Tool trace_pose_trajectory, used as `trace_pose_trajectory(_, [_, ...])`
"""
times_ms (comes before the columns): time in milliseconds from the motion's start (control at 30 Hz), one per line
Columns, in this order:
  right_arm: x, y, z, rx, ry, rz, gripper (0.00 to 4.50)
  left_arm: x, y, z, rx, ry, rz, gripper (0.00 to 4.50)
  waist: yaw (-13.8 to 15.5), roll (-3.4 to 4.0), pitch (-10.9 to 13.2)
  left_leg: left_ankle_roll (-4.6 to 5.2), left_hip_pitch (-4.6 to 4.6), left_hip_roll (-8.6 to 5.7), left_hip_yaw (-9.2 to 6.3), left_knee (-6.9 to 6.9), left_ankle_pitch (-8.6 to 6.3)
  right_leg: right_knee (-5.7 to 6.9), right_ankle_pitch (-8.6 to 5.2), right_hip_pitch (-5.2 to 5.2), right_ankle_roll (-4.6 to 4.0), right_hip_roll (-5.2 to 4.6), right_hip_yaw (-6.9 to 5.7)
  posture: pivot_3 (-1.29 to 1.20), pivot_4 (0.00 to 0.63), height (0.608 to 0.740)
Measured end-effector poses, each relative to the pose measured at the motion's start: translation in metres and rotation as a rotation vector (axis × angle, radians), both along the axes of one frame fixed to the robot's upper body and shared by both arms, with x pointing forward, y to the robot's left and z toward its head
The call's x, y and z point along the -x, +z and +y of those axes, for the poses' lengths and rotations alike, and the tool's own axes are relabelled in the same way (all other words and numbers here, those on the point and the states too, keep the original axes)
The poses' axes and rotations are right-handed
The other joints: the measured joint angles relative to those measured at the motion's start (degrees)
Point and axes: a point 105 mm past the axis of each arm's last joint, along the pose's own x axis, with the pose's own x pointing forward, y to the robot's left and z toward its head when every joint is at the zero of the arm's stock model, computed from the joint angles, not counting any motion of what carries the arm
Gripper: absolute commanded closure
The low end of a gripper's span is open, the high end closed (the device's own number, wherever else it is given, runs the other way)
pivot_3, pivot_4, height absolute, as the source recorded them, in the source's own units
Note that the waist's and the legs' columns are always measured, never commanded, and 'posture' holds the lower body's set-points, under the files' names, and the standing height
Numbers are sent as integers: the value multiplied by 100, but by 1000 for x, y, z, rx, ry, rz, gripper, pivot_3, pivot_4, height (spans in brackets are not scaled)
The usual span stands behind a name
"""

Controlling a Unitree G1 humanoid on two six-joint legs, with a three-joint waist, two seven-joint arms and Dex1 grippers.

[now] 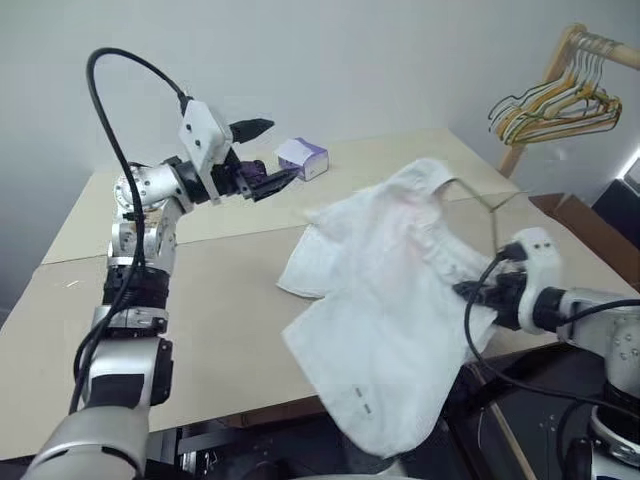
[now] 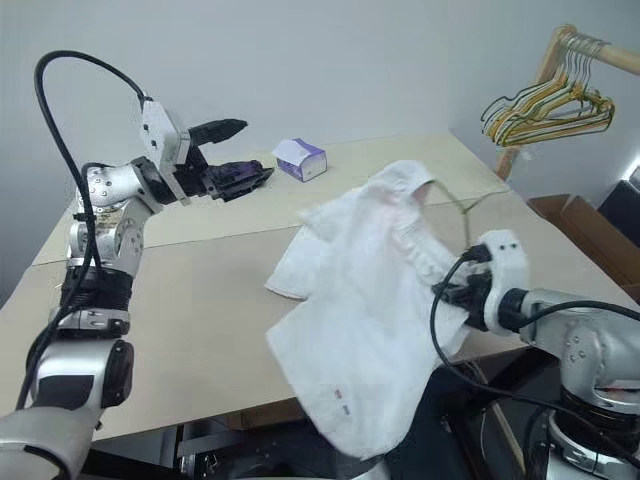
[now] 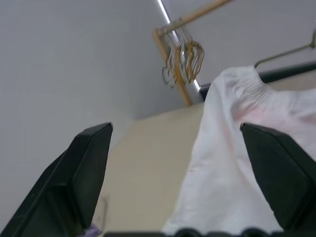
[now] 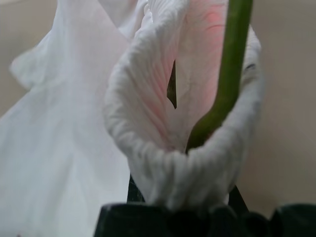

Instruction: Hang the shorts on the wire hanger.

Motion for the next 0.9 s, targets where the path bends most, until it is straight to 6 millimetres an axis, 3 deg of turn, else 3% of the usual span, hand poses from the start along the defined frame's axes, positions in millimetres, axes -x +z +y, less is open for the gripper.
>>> trace_pose_trajectory(200, [-9, 20, -73, 115, -385, 2, 4500, 24, 31, -16, 179, -152, 87, 19, -136, 10, -5, 2, 4, 2, 12, 1, 0, 5, 1, 16, -2, 1, 5, -535, 0, 740])
trace_pose_trajectory(433, [-12, 56, -130, 34, -651, -6, 4500, 44, 52, -24, 232, -250, 106, 19, -283, 12, -5, 12, 66, 4, 24, -2, -7, -25, -19, 96, 31, 0, -1, -523, 0, 740])
trace_pose_trajectory(700, [-8, 90, -169, -83, -838, 35, 4500, 48, 56, -27, 227, -277, 106, 19, -351, 13, -5, 19, 61, 8, 46, -6, -12, -35, -20, 96, 31, -2, 1, -516, 0, 740])
trace_pose_trajectory(900, [1, 98, -197, -88, -963, 54, 4500, 51, 57, -28, 224, -295, 101, 19, -376, 13, -4, 28, 60, 7, 65, -5, -18, -55, -20, 106, 32, -9, 3, -508, 0, 740])
